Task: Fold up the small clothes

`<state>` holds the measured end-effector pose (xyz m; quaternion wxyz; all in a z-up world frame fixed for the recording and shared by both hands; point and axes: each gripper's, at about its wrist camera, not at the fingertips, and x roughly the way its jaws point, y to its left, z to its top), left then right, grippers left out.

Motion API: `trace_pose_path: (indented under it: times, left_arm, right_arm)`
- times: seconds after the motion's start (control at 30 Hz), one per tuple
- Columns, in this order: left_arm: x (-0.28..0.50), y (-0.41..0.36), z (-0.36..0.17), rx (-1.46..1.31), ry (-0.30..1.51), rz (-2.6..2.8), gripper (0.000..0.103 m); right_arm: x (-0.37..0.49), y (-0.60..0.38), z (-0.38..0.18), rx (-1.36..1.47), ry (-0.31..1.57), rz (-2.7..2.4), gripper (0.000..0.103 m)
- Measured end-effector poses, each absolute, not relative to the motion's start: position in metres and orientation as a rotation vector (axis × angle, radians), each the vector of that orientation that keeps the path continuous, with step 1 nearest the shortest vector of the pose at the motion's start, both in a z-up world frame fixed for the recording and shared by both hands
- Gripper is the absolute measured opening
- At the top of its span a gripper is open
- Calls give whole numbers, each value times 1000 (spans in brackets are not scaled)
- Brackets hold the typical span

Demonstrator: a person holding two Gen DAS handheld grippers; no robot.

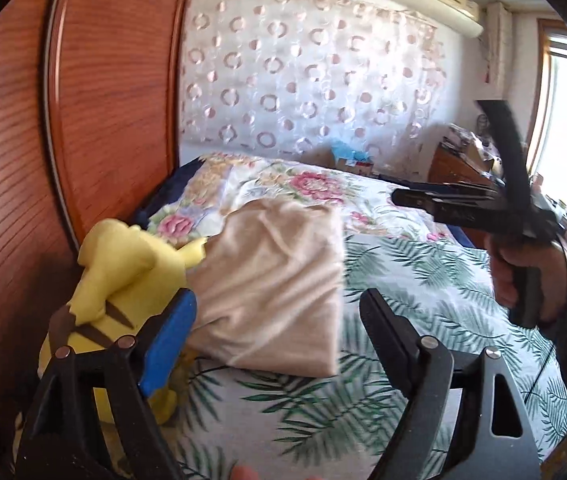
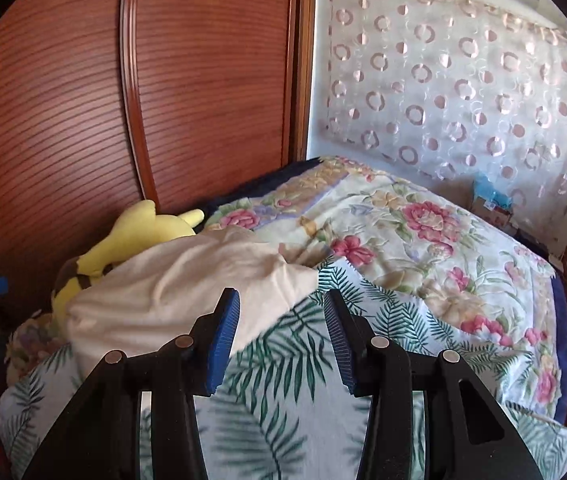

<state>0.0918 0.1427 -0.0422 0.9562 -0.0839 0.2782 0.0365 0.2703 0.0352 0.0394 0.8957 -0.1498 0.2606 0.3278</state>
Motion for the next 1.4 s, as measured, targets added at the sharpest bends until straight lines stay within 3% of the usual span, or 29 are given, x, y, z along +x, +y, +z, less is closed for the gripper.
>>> trace_pose_path:
  times: [0.2, 0.33, 0.47, 0.93, 1.4]
  left_arm:
    - [86, 107, -29, -150, 543, 19, 84]
    - [81, 80, -24, -111, 536, -19, 84]
    - [76, 51, -18, -79, 529, -47, 84]
    - [44, -12, 28, -21, 441, -93, 84]
    - [34, -13, 44, -16, 410, -71, 84]
  right_arm:
    - [205, -23, 48, -256, 500, 655, 47]
    - [164, -63, 41, -201, 497, 616, 63]
    - [121, -97, 34, -170, 480, 513, 73]
    - [-11, -187, 58, -14, 337, 216, 73]
    - [-25, -179, 50, 2, 310, 171, 73]
